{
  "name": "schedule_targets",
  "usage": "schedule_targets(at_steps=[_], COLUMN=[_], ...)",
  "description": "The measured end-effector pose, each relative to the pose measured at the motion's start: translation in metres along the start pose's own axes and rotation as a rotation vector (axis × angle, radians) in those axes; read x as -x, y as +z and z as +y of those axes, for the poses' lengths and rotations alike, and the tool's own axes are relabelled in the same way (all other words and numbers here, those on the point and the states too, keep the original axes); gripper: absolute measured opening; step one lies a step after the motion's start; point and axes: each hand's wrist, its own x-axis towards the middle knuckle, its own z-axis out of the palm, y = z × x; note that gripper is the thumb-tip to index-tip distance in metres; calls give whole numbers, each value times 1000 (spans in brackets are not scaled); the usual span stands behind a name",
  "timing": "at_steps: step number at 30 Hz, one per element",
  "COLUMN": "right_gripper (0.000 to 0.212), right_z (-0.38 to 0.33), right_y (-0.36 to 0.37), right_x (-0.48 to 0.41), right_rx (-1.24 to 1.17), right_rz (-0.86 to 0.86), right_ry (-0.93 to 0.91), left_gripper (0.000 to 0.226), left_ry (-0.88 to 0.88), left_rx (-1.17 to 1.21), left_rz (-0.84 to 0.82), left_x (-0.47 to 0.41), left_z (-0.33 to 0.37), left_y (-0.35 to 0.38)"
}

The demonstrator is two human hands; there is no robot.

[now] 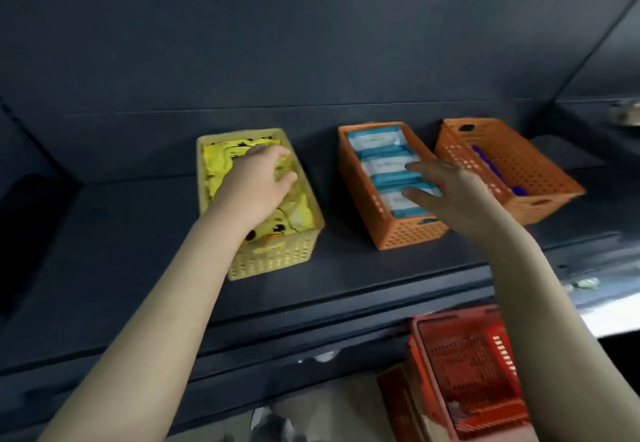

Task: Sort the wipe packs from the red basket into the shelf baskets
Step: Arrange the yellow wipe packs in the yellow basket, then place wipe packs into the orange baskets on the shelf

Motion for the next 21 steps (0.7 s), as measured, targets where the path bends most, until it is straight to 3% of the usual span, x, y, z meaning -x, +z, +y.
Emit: schedule_targets(at_steps=[5,8,15,21], right_gripper=[43,42,42,38], right_z=[72,121,215,283], right_y=[-35,-41,-29,-5], right_x=[125,209,368,411], right_rx=[-67,-73,-110,-195], right_rz=[130,99,-56,-169], right_ry=[221,352,664,823], left_gripper=[32,29,31,35], left_ry=[231,278,203,-1], left_rx=[112,226,265,246], left_rz=[-21,-101,-463,-719], left_x=[49,99,215,250], left_z=[88,132,187,185], left_y=[72,126,259,351])
